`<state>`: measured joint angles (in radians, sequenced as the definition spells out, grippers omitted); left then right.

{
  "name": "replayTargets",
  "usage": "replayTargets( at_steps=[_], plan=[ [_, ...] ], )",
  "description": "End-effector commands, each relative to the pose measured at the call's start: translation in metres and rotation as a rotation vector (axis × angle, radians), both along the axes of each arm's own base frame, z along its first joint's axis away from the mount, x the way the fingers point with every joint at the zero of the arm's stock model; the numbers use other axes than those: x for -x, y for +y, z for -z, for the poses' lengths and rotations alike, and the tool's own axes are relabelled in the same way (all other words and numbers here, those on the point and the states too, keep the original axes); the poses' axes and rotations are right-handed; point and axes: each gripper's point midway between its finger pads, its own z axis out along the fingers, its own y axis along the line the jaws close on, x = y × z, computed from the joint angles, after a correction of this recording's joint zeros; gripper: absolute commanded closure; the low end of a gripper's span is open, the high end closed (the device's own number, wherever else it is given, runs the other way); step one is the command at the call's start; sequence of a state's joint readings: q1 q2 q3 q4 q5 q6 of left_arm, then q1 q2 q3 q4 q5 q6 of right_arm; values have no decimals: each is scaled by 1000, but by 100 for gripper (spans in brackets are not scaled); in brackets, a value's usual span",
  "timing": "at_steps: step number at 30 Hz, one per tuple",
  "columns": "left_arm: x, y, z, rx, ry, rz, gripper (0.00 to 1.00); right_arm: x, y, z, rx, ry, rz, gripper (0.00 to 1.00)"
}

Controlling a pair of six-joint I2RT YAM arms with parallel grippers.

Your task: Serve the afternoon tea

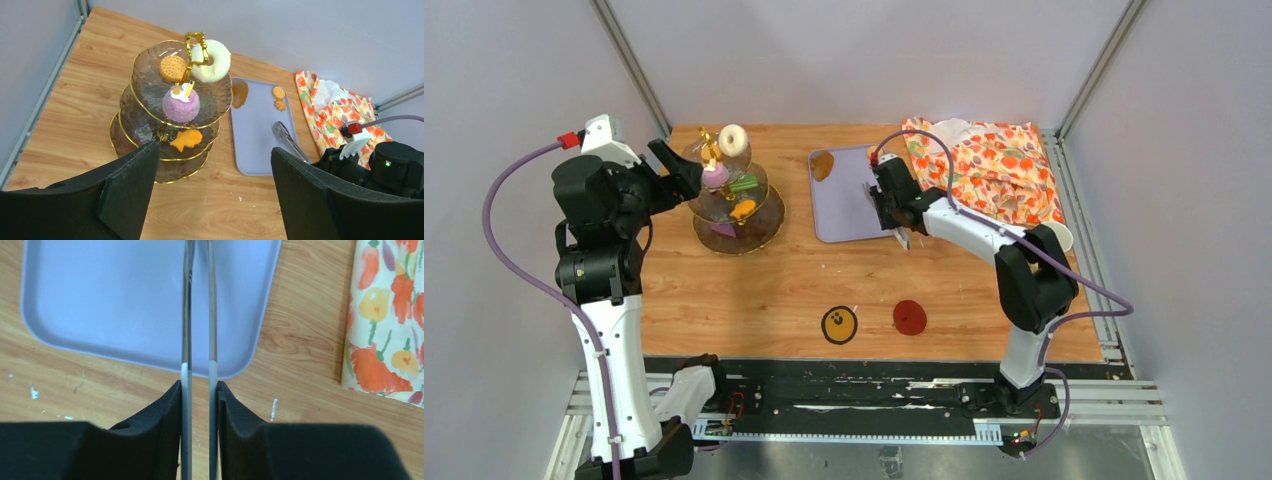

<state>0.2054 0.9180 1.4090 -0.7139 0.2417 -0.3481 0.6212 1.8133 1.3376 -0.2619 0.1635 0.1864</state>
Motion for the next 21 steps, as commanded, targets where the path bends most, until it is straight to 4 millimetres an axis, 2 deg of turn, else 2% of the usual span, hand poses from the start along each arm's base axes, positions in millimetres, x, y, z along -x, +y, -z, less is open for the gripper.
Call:
replayTargets(
  at_steps=[1, 8, 14, 16, 21],
  plan=[
    [1, -1, -3, -9, -13, 7, 14, -27, -17, -10, 56, -55, 56, 71],
    [1, -1, -3, -10, -13, 6, 14, -48, -30, 6, 79, -23, 107, 65],
    [0, 0, -2, -14, -10, 0, 14, -58, -28, 8, 81, -26, 118, 59],
    [-1, 0, -1, -14, -7, 0, 14, -62, -26, 16, 86, -14, 116, 59],
    [-1, 1, -2, -16, -6, -1, 14, -75, -24, 21, 85, -12, 128, 58]
  ],
)
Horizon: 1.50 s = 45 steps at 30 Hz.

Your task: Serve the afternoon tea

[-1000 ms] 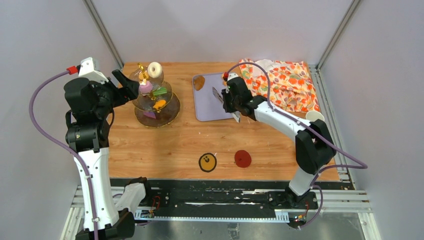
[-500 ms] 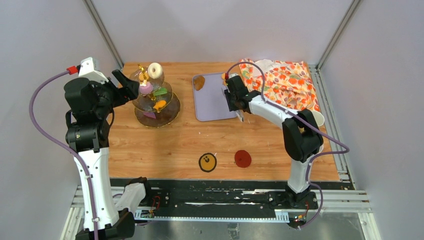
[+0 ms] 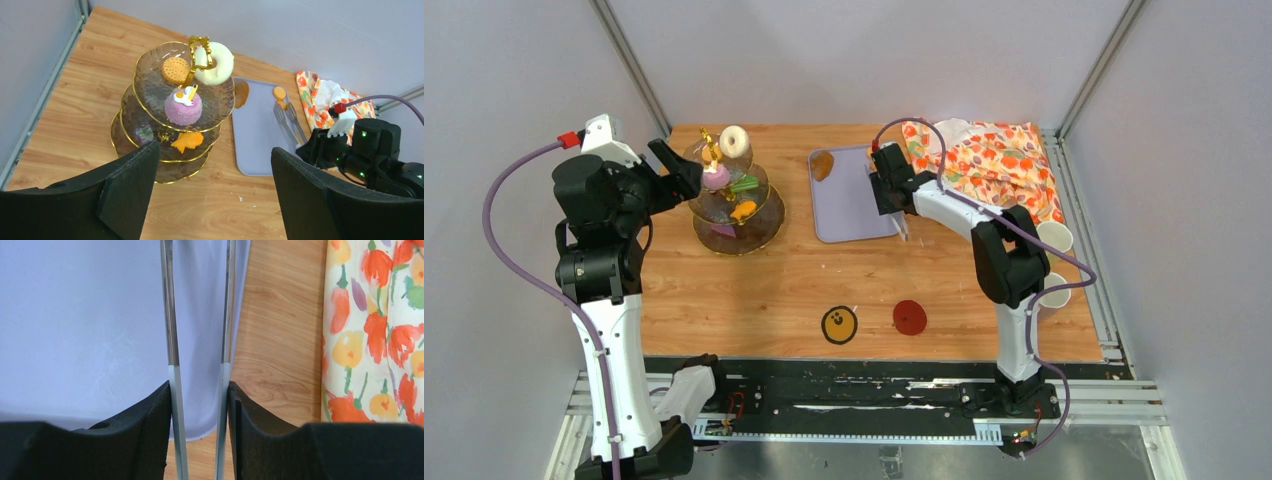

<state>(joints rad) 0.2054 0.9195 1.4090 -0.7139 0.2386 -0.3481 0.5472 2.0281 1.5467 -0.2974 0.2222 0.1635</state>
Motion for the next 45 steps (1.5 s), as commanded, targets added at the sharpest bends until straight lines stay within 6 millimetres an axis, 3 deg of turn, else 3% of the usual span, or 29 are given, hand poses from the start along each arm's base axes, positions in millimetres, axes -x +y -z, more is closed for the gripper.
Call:
replayTargets(
  at_steps=[1, 18, 26, 31, 45],
  plan=[
    [-1, 0, -2, -16, -7, 1, 14, -18, -7, -4, 10, -19, 37, 58],
    [-2, 1, -1, -19, -3, -1, 14, -45, -7, 3, 6, -20, 64, 58],
    [-2, 1, -2, -19, -6, 2, 14, -40, -3, -5, -22, -14, 35, 74],
    [-2, 0, -2, -15, -5, 4, 14, -24, 1, -18, -75, -1, 5, 83],
    [-1, -1, -2, -8, -6, 9, 14, 50, -5, -47, -198, 71, -71, 86]
  ],
)
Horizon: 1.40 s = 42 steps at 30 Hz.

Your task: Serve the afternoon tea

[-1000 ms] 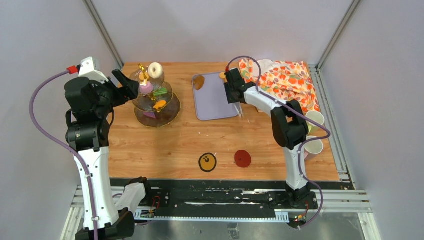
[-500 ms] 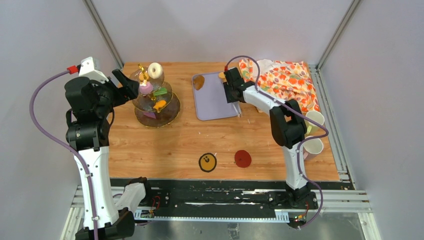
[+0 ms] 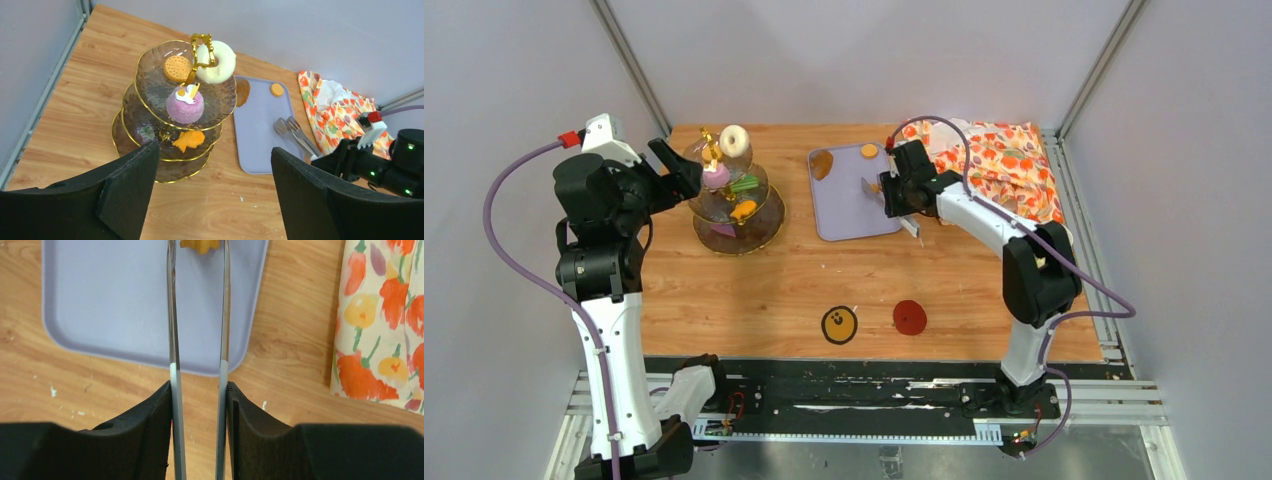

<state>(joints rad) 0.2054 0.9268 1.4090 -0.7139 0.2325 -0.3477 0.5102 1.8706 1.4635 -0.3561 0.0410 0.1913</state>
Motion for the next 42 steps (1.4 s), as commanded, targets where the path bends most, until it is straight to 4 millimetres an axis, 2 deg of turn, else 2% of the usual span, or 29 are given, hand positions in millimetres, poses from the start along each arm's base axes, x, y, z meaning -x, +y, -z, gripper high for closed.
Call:
replayTargets(
  at_steps=[1, 10, 19, 25, 31, 34, 42],
  plan=[
    [1, -3, -4, -7, -14, 15, 14, 22, -3, -16, -58, 12, -11, 86],
    [2, -4, -6, -3, -21, 17, 14, 56, -2, -34, -105, 2, -44, 86],
    [7, -4, -10, -4, -36, 10, 14, 76, 22, -53, -155, -17, -113, 86],
    [9, -3, -19, -9, -58, 5, 13, 87, 57, -60, -167, -23, -195, 86],
    [10, -4, -24, -16, -70, 6, 13, 104, 109, -75, -204, -62, -323, 86],
    [11, -4, -25, -18, -74, 8, 13, 105, 130, -79, -211, -71, -364, 86],
    [13, -3, -25, -27, -72, 5, 13, 103, 168, -67, -194, -56, -426, 86]
  ],
)
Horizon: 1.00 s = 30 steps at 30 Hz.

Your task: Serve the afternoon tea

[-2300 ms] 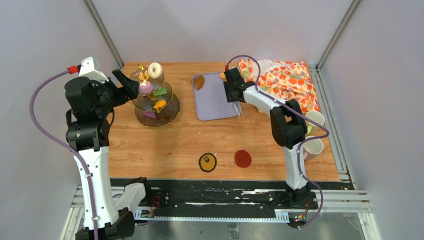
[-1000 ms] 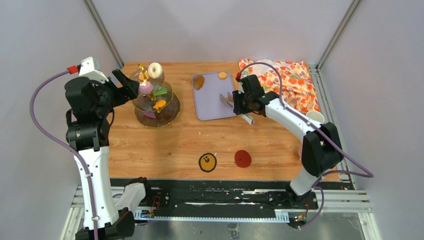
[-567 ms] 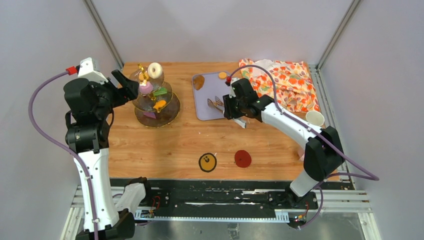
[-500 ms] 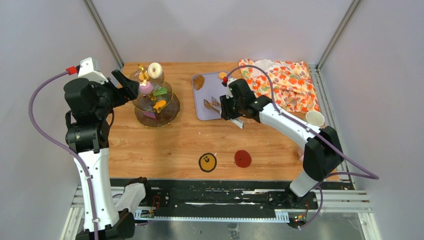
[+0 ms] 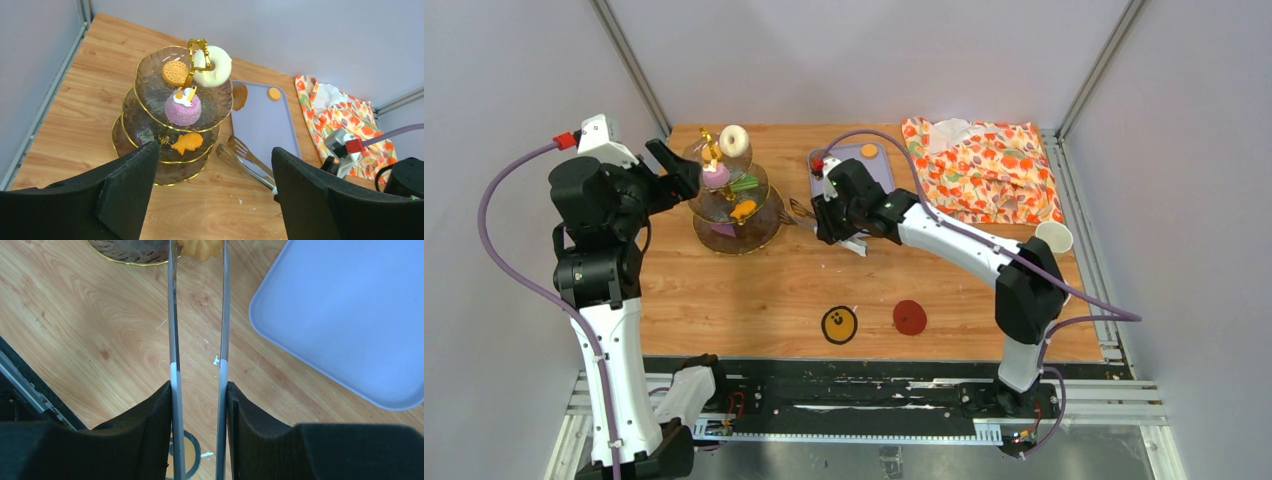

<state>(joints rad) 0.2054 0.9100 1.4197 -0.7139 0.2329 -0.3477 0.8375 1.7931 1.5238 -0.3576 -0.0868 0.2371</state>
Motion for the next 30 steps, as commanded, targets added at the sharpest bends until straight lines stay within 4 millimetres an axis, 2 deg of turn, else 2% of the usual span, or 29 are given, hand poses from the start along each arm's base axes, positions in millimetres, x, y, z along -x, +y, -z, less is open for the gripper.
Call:
replayTargets(
  at_steps=[1, 5, 17, 24, 30],
  plan=[
    [8, -2, -16, -23, -45, 4, 13, -4, 24, -4, -13, -26, -46, 86],
    [9, -2, -16, -27, -43, 2, 13, -5, 33, 5, -3, -16, -60, 86],
    [9, -1, -14, -37, -38, 4, 13, -8, 56, 7, -2, -31, -86, 85],
    [9, -3, -14, -35, -38, 11, 13, -17, 79, 28, 16, -24, -104, 85],
    [9, -4, -17, -39, -41, 17, 13, -18, 87, 36, 31, -18, -120, 67]
  ],
)
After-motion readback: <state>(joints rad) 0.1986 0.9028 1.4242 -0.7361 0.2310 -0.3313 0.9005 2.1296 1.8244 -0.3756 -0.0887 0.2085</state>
